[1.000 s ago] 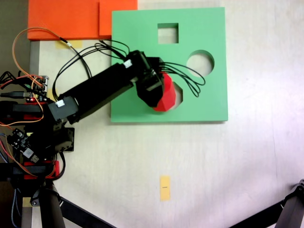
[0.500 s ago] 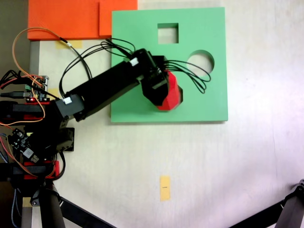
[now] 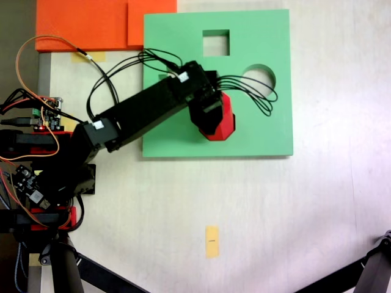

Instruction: Put the octagonal pillar block into the corresponding hole

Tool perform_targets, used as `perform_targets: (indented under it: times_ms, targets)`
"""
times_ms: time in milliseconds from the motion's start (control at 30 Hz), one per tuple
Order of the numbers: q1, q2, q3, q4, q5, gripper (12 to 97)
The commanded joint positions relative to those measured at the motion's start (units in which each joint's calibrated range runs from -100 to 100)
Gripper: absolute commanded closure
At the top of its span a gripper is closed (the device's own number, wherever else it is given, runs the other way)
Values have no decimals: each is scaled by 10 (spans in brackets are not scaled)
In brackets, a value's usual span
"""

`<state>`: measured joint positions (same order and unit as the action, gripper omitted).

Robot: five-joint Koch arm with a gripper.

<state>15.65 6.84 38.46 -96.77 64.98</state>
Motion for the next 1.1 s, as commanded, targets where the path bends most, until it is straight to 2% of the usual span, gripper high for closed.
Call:
perform_targets:
  times_ms: [0, 200, 333, 367, 433, 600, 667, 833, 1067]
  targets:
    - [4, 0, 35, -11, 0, 808]
    - [3, 7, 35, -11, 1, 797]
    - [2, 13, 33, -12, 1, 721]
    - [2, 14, 32, -12, 1, 686]
    - [1, 15, 22, -17, 1, 534]
    - [-4, 6, -3, -17, 1, 493]
    - [-3, 6, -2, -17, 1, 376]
    - [-2, 13, -2, -17, 0, 171]
    - [0, -99, 0, -17, -1, 166]
